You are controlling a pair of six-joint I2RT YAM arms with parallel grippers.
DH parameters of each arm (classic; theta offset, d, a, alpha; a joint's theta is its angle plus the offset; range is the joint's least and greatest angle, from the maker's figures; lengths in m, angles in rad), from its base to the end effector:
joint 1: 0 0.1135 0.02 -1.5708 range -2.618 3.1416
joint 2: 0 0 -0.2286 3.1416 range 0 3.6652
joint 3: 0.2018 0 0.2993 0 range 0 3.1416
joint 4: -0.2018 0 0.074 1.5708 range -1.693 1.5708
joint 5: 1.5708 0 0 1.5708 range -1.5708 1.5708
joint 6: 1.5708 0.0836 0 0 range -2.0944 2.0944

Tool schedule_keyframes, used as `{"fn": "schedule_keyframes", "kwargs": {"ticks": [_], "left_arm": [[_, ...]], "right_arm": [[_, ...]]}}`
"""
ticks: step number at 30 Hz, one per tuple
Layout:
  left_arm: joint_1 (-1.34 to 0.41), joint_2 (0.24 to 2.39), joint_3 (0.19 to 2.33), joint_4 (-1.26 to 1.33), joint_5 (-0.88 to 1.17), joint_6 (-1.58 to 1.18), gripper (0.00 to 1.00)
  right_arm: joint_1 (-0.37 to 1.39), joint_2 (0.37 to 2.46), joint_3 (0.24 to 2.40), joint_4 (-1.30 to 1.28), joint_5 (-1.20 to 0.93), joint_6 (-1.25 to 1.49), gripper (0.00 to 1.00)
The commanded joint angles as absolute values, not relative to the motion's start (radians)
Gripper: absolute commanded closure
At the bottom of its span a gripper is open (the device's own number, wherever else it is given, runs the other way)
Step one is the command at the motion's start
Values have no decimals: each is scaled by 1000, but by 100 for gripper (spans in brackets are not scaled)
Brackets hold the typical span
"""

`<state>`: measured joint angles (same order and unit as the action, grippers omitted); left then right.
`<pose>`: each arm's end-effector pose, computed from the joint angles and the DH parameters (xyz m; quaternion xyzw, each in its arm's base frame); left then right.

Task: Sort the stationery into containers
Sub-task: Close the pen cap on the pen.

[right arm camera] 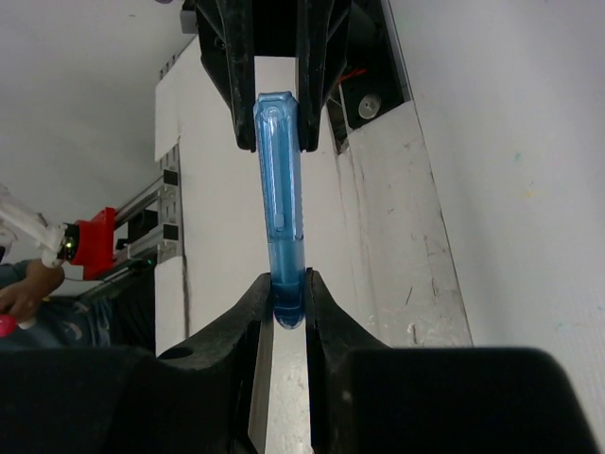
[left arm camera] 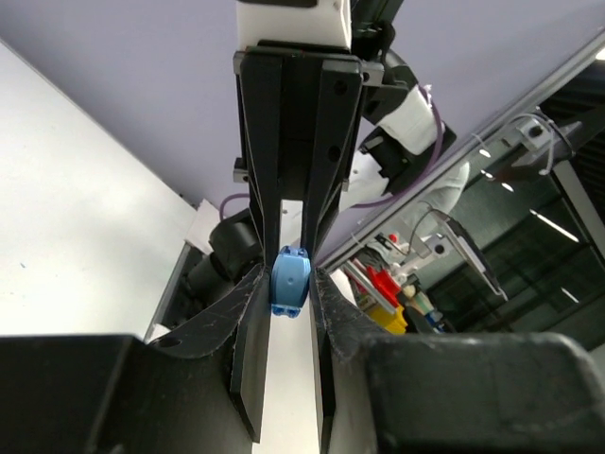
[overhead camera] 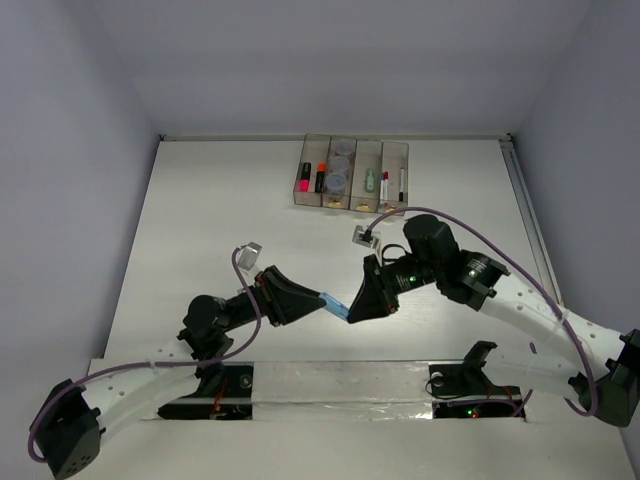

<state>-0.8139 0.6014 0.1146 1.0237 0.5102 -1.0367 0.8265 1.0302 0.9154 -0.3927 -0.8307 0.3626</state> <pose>0.1386 -0.2062 0.2339 0.1648 0.4997 -0.7470 0.4064 0.1676 0.2731 0.2721 -0.3804 0.7205 0.5480 0.1894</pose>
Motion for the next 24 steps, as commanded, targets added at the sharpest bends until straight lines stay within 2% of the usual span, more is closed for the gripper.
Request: {"fn": "schedule_keyframes", "kwargs": {"ticks": [1, 15, 24], "left_arm": [[-879, 609, 193, 1105, 519, -1006, 100], [-1049, 779, 221, 1140, 402, -923, 100], [-1058, 750, 209, 1082, 351, -897, 100]], "right_arm": [[821, 1055, 902, -307, -695, 380, 100], [821, 1069, 905, -186, -572, 429, 100], [789, 1029, 937, -170, -466, 433, 100]]}}
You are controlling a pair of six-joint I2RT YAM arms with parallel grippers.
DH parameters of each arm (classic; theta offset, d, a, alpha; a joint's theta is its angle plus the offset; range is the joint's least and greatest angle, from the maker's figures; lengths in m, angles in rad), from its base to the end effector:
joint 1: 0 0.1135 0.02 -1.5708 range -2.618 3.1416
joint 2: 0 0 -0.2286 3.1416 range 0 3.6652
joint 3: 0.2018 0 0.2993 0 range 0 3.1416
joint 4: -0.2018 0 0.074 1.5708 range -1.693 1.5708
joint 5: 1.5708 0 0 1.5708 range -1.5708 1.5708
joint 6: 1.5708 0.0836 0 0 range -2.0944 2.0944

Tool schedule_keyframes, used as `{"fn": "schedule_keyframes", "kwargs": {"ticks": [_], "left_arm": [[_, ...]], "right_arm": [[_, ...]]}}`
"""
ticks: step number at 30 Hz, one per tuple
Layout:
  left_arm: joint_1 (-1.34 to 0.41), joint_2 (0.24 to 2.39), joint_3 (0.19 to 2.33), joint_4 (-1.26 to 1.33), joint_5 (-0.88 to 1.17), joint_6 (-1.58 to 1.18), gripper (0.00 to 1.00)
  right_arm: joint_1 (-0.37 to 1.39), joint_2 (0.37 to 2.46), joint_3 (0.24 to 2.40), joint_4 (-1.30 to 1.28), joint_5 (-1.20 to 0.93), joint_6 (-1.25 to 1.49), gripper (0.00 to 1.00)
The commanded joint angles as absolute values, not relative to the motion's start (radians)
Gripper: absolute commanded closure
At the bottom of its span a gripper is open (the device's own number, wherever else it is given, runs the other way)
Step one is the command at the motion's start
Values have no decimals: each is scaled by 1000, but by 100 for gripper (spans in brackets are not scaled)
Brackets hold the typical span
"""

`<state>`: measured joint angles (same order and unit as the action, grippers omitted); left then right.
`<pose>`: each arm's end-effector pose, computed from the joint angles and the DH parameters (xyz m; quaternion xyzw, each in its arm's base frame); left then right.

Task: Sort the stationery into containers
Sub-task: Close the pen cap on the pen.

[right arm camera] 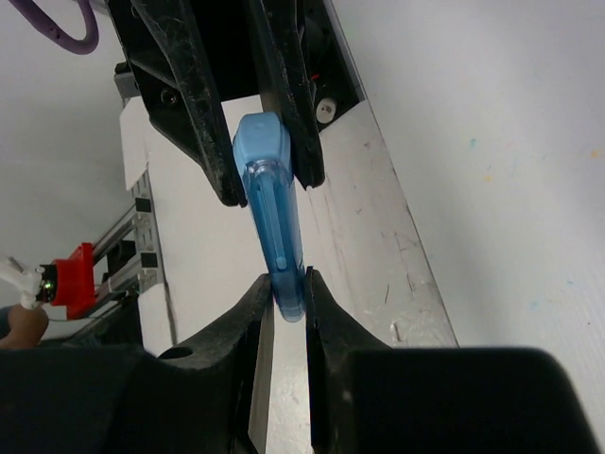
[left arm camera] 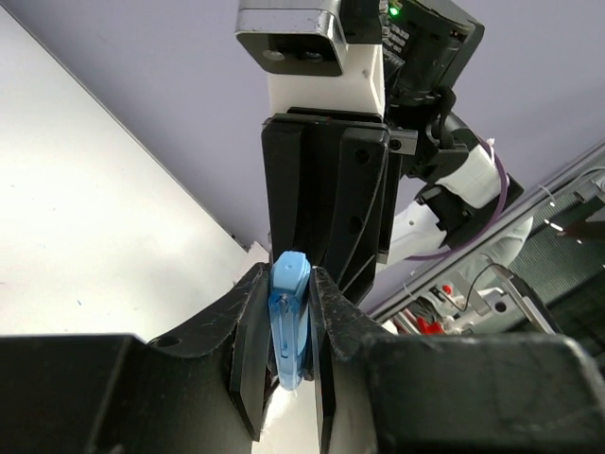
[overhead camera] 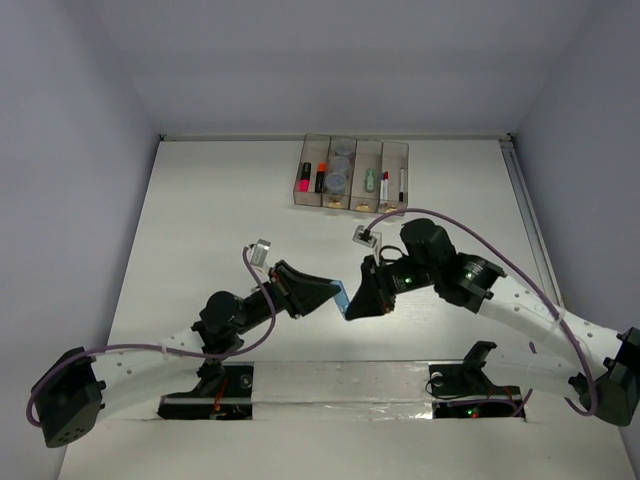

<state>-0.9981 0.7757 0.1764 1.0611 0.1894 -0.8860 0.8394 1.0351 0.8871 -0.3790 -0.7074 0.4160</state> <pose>0.1344 -0.2376 0.2273 0.1096 0.5188 -0.7138 0.4575 0.1740 0.2752 0.2570 -0.3397 0.7588 0.5177 0.2022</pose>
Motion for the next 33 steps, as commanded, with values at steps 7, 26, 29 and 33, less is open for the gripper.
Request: {"fn": "schedule_keyframes", "kwargs": {"ticks": [7, 26, 29, 33], "left_arm": [[-1068, 753, 196, 1077, 337, -902, 100], [-1108, 801, 215, 1054, 281, -894, 100], [-1108, 710, 261, 875, 201, -832, 94], [-1108, 566, 357, 620, 37, -744, 37]], "right_arm": [[741, 1037, 937, -94, -488, 471, 100], [615, 1063, 1003, 18, -588, 514, 100], [603, 1052, 973, 3, -557, 495, 100], [581, 1037, 937, 6, -516, 494, 100]]}}
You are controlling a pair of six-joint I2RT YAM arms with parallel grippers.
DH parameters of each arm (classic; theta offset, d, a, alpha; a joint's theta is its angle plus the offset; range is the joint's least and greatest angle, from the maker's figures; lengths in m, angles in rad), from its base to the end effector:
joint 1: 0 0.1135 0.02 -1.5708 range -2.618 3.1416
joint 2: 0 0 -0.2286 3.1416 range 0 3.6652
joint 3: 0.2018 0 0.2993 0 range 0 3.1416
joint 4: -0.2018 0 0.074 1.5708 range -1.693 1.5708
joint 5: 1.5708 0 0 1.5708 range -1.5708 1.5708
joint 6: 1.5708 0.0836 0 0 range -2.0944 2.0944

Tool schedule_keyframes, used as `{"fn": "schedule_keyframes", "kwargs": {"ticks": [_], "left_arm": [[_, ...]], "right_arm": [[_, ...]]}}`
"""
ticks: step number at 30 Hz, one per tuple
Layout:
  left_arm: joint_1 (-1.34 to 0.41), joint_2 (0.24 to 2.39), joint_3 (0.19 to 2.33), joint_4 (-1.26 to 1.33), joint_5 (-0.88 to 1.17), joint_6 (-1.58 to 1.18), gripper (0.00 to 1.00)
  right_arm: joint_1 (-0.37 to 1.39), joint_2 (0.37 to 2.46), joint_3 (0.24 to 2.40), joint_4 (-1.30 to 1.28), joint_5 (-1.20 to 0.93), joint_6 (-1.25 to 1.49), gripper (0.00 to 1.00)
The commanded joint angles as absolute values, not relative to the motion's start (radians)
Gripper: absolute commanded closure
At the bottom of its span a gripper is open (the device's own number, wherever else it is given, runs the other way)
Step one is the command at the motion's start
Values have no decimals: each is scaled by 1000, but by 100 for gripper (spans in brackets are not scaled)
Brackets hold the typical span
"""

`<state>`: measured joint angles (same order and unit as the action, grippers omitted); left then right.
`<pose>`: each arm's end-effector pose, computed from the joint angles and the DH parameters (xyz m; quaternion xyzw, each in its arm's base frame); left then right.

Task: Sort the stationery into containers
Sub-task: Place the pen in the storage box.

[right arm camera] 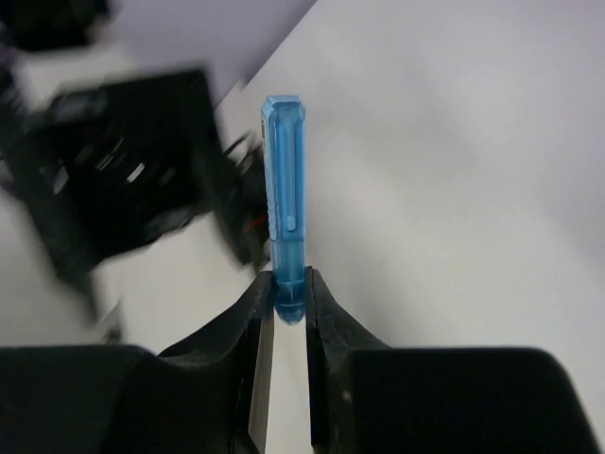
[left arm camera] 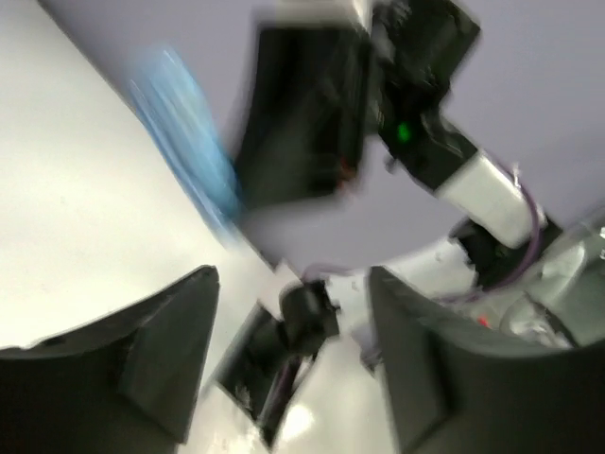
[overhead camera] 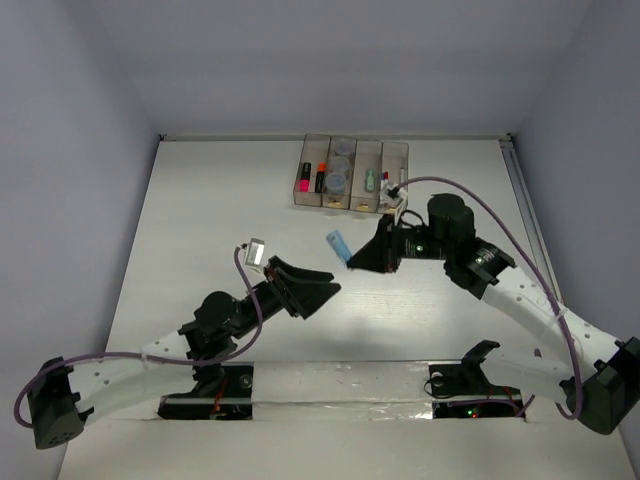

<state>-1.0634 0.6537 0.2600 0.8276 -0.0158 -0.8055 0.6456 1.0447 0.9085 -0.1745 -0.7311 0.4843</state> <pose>0.1349 -0.2400 0.2617 0.0626 0.5347 -0.6752 0.5042 0.2329 0.2453 0.2892 -0.2707 0.7352 0.5385 0.3101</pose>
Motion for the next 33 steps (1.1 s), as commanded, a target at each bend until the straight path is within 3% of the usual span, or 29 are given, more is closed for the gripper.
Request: {"fn": "schedule_keyframes", "kwargs": {"ticks": [1, 2, 3, 5, 10, 19, 29, 33], "left_arm": [[-1108, 546, 376, 524, 14, -726, 28], [-1108, 529, 393, 481, -10, -701, 22], [-1108, 513, 412, 432, -82, -692, 9], [-1108, 450, 474, 269, -164, -674, 1], [-1108, 354, 526, 105, -273, -658, 1], [-1108, 403, 684, -228, -544, -557, 1], [-1108, 422, 660, -212, -520, -574, 1], [-1108, 405, 658, -207, -526, -572, 1]], "right_arm": [[568, 1037, 937, 6, -502, 491, 100], [568, 1037, 939, 6, -482, 489, 100], [552, 1040, 939, 11, -477, 491, 100], [522, 1060, 940, 35, -472, 502, 100], [456, 1167, 992, 41, -405, 485, 100], [328, 1666, 1343, -8, -267, 422, 100], [310, 1994, 1649, -193, -164, 402, 100], [310, 2009, 1655, -184, -146, 423, 81]]}}
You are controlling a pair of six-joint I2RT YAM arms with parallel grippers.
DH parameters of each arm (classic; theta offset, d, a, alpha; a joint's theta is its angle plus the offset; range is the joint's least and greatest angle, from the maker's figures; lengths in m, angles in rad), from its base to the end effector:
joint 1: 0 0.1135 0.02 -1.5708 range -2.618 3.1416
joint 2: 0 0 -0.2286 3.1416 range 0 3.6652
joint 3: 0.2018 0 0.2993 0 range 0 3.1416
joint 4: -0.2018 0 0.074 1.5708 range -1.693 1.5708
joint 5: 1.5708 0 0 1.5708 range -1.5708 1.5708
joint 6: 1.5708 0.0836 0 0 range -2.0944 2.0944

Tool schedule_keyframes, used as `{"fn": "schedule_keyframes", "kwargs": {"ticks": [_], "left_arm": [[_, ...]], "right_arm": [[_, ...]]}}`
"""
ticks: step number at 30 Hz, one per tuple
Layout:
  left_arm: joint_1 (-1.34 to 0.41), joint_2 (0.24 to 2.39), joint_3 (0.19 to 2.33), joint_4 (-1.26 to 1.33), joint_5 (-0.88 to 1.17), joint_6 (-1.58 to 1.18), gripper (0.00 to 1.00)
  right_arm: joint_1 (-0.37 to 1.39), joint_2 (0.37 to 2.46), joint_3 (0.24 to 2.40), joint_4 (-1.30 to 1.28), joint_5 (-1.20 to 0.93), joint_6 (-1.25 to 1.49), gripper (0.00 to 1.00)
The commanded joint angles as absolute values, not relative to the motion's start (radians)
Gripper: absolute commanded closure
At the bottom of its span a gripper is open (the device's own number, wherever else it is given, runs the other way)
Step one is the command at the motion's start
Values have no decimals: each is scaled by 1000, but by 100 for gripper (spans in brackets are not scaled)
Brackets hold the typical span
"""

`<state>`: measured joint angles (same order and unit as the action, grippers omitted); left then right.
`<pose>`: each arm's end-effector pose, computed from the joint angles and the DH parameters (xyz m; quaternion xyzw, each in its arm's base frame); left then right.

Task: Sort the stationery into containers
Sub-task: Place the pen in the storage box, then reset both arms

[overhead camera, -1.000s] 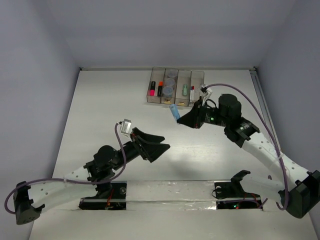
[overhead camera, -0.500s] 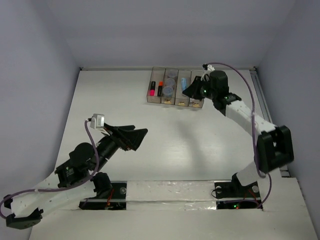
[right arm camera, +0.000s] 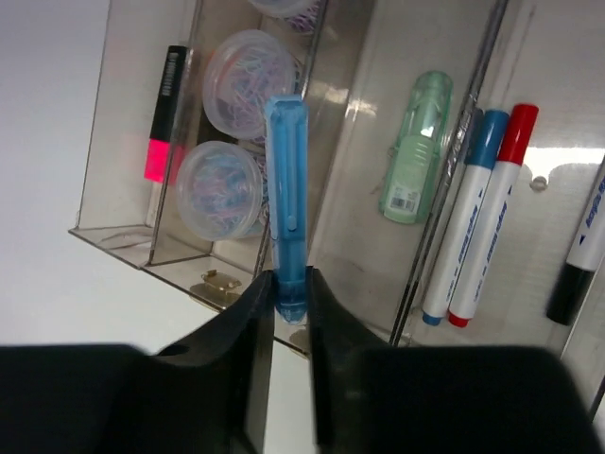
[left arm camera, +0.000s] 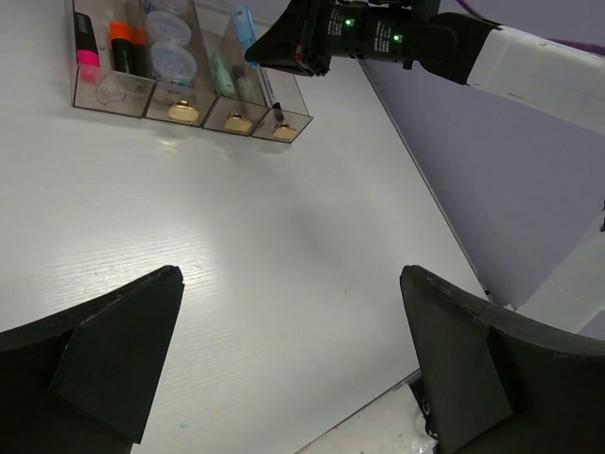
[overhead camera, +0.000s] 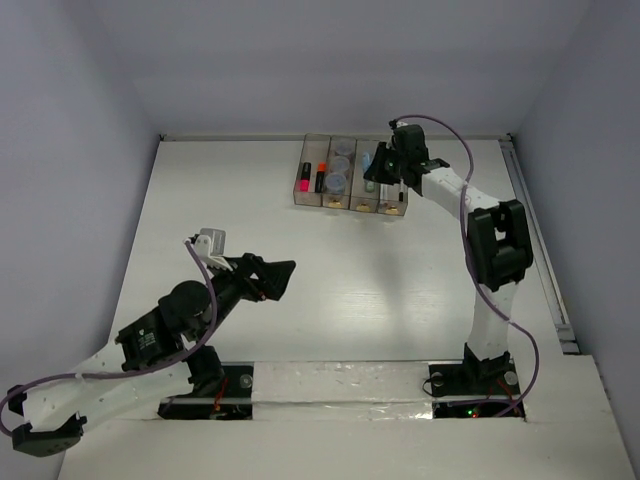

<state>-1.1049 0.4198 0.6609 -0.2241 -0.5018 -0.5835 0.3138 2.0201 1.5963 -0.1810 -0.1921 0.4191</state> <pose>0.1388 -0.1865 0.3374 0.0040 0.7018 -0.4007 0.5890 0.5083 0.1817 0.1648 0.0019 0.8826 0.2449 0.4012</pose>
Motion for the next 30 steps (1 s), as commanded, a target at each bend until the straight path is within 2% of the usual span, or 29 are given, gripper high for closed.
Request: {"fn": "schedule_keyframes", "kwargs": {"ticks": [1, 2, 3, 7, 10, 13, 15, 20, 21, 22, 27, 30], "left_arm": [[-1108, 403, 661, -207, -528, -571, 1], [-1108, 405, 663, -209, -529, -569, 1], [-1108, 408, 664, -212, -534, -569, 1], [-1108, 411, 686, -222, -549, -569, 1], [-1108, 411, 707, -227, -551, -568, 1], [-1108, 413, 732, -225, -549, -566, 1], [-1108, 414, 741, -221, -549, -558, 1], [-1108, 433, 785, -227, -563, -543, 1], [-1108, 433, 790, -224, -566, -535, 1], [-1108, 434, 799, -212, -569, -519, 1], [-1108, 443, 863, -181, -584, -447, 1], [-1108, 443, 907, -178, -604, -414, 1]], "right_arm": [[310, 2013, 1666, -189, -149, 423, 68], [310, 2017, 1673, -205, -146, 423, 60], [310, 2017, 1678, -213, -144, 422, 42], [310, 1973, 1674, -213, -169, 414, 11], [310, 1887, 1645, -207, -181, 410, 6], [310, 1784, 1570, -184, -193, 403, 5], [310, 1637, 1457, -146, -207, 402, 6], [310, 1229, 1151, -78, -233, 402, 17], [310, 1083, 1106, -78, -235, 402, 17], [310, 1009, 1038, -87, -226, 397, 0], [310, 589, 982, -233, -111, 387, 0], [310, 467, 979, -285, 7, 361, 0]]}}
